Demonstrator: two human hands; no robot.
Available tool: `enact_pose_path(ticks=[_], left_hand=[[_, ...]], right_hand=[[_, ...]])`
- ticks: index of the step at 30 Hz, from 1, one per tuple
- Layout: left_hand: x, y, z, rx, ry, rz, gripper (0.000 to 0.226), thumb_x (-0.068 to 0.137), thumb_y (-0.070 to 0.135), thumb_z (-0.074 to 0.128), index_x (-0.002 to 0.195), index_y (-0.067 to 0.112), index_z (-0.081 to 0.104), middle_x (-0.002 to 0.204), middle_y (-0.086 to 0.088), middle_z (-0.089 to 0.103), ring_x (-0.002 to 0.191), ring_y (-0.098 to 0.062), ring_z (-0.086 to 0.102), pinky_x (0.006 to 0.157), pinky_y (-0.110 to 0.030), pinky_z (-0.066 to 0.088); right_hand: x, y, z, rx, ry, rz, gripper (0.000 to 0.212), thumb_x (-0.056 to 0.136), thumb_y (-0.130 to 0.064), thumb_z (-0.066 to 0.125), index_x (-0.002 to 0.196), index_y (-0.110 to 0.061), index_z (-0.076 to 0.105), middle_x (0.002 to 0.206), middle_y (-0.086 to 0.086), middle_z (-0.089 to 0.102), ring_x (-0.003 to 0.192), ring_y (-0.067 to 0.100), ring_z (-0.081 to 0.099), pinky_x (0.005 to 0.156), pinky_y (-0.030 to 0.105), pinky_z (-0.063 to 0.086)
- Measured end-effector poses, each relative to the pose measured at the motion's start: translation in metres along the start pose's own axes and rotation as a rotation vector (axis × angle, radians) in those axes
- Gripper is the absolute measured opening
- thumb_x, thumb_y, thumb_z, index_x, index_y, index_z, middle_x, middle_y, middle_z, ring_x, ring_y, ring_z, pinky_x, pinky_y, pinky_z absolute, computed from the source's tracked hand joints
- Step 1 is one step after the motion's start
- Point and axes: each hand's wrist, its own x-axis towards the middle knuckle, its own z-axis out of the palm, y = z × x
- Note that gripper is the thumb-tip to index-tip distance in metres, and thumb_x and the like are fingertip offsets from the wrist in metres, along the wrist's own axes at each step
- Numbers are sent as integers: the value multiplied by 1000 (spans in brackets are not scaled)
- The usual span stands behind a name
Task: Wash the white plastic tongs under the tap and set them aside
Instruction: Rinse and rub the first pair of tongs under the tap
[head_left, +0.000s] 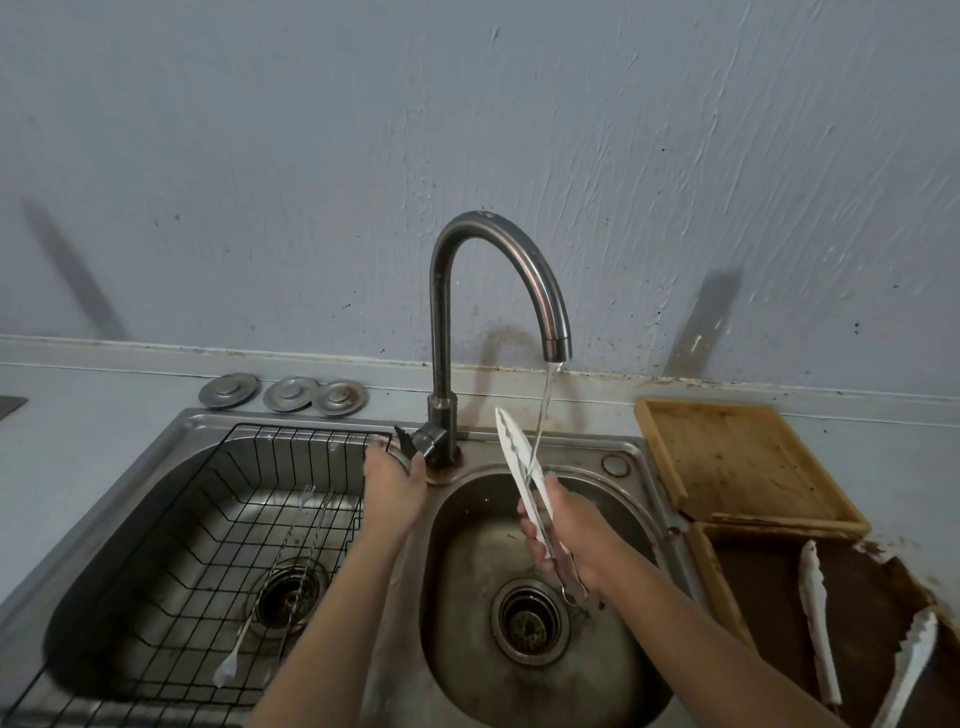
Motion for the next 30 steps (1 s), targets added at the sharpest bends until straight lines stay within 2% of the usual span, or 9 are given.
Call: enact_pose_path(ticks=[2, 7, 13, 19, 21, 24, 26, 28, 30], left_hand=[[12, 2, 3, 37, -22, 59, 53, 90, 13, 56, 134, -3, 32, 131, -21, 48, 119, -31, 48, 100, -35, 37], [20, 7, 17, 54, 13, 102, 10, 93, 11, 47, 95, 11, 37, 92, -10, 56, 91, -34, 59, 70, -35, 38], [22, 21, 20, 354, 66, 54, 19, 89, 9, 47, 104, 9, 36, 103, -17, 62, 91, -36, 62, 76, -46, 50], [30, 31, 24, 562, 14, 71, 31, 84, 9, 56, 105, 9, 33, 106, -14, 60, 94, -30, 61, 69, -37, 43], [30, 32, 24, 567, 15, 64, 34, 83, 9, 57, 106, 8, 33, 107, -14, 59, 95, -30, 60, 70, -38, 43], [26, 32, 23, 552, 13, 59, 38, 82, 9, 60, 107, 9, 32, 108, -12, 59, 96, -30, 60, 74, -40, 45], [25, 31, 23, 563, 1, 60, 40, 82, 9, 60, 109, 9, 31, 109, -12, 58, 95, -29, 60, 71, -39, 44], [25, 31, 23, 560, 12, 61, 40, 83, 10, 60, 111, 9, 31, 111, -13, 56, 97, -29, 58, 69, -38, 42], [25, 31, 23, 535, 18, 58, 42, 82, 10, 61, 112, 8, 31, 113, -14, 55, 99, -31, 57, 71, -40, 44]], right_hand=[[1, -3, 4, 90, -30, -29, 54, 96, -51, 27, 76, -9, 56, 50, 2, 49, 37, 14, 39, 36, 21, 32], [-5, -9, 5, 59, -56, -87, 54, 97, -48, 23, 78, -8, 55, 50, 2, 50, 36, 13, 41, 36, 22, 33], [-21, -21, -7, -516, 248, -352, 53, 98, -44, 21, 73, -14, 56, 54, 0, 54, 36, 7, 45, 35, 16, 38], [-21, -20, -22, -814, 495, -786, 42, 93, -49, 18, 66, -29, 43, 54, -5, 51, 43, 4, 49, 37, 16, 39], [-15, -6, -24, -1077, 482, -665, 41, 94, -46, 19, 74, -28, 50, 63, -7, 55, 54, 5, 54, 46, 18, 39], [-1, 10, -26, -1573, 293, -153, 37, 98, -31, 30, 112, -12, 58, 103, 6, 65, 90, 24, 63, 68, 33, 45], [0, 11, -23, -1669, 284, -184, 35, 98, -32, 32, 116, -13, 55, 105, 9, 65, 90, 27, 63, 63, 34, 43], [3, 9, -21, -1525, 407, -337, 49, 96, -49, 24, 103, -13, 56, 92, 6, 67, 77, 24, 64, 57, 32, 41], [6, 7, -20, -1626, 338, -298, 38, 97, -41, 30, 110, -14, 54, 99, 7, 65, 84, 25, 63, 60, 33, 43]])
